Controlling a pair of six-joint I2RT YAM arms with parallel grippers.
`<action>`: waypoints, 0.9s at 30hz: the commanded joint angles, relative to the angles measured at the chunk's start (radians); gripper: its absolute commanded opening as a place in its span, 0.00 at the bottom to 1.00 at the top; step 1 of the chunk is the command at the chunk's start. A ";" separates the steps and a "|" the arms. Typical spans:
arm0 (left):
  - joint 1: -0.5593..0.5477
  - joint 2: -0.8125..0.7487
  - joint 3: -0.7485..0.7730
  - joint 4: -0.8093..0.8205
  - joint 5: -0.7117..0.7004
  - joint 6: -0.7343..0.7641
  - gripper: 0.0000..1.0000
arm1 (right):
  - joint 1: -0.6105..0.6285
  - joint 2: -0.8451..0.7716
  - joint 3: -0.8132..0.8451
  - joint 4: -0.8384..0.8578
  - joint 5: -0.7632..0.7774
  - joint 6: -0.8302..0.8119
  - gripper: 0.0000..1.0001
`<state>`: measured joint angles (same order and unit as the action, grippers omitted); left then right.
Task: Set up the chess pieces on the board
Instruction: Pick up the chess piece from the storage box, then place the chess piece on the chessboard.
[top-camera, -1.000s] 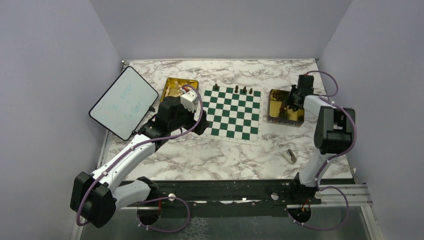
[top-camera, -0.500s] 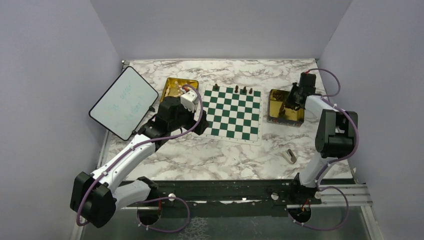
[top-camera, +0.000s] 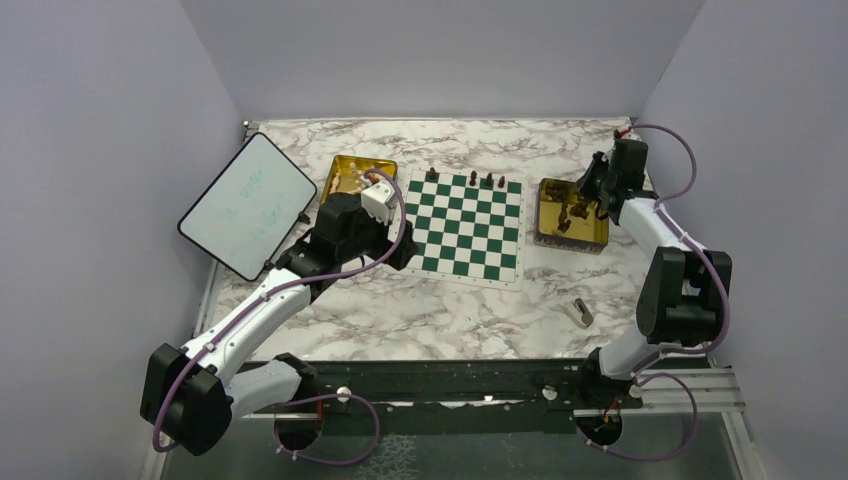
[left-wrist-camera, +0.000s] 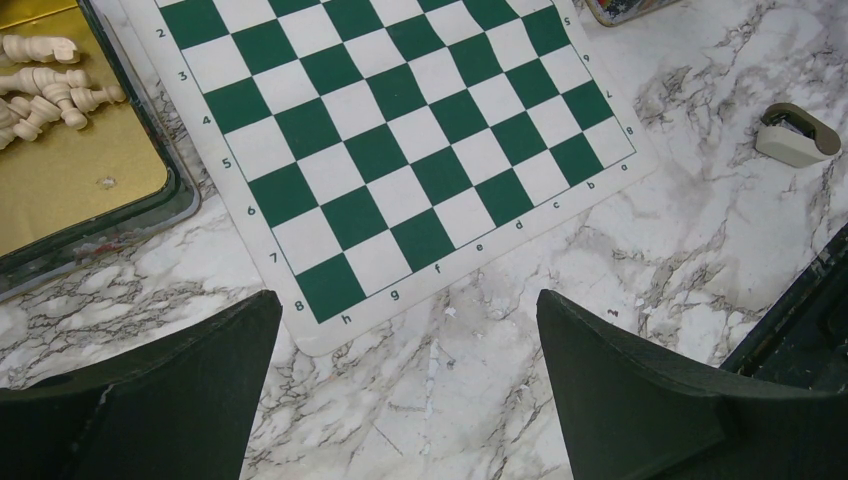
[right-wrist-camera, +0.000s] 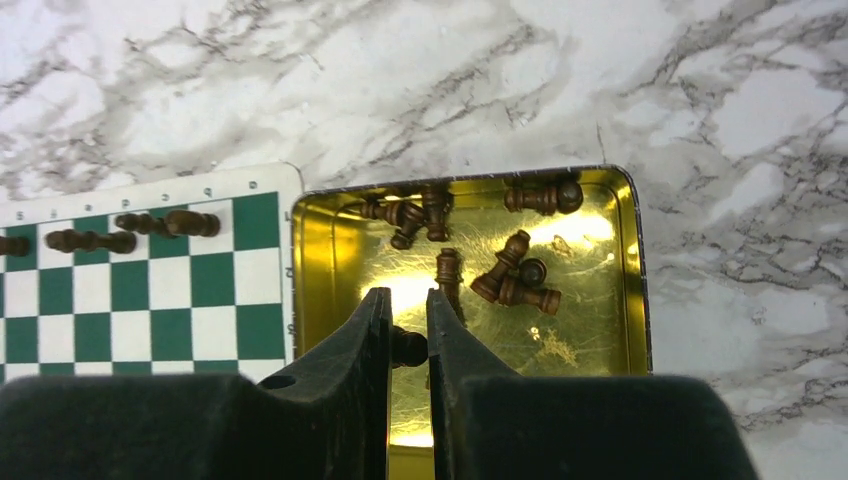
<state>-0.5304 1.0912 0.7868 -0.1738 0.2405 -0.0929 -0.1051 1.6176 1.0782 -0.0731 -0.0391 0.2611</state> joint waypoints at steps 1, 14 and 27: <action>-0.001 -0.008 -0.009 0.029 0.000 -0.005 0.99 | 0.009 -0.061 -0.024 0.088 -0.079 -0.014 0.10; -0.002 -0.018 -0.008 0.028 -0.010 -0.004 0.99 | 0.268 -0.041 -0.075 0.244 0.018 -0.158 0.10; -0.002 -0.031 -0.011 0.026 -0.011 -0.002 0.99 | 0.461 0.121 -0.117 0.433 0.193 -0.337 0.10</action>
<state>-0.5304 1.0843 0.7868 -0.1734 0.2398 -0.0933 0.3279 1.6989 0.9684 0.2646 0.0658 -0.0124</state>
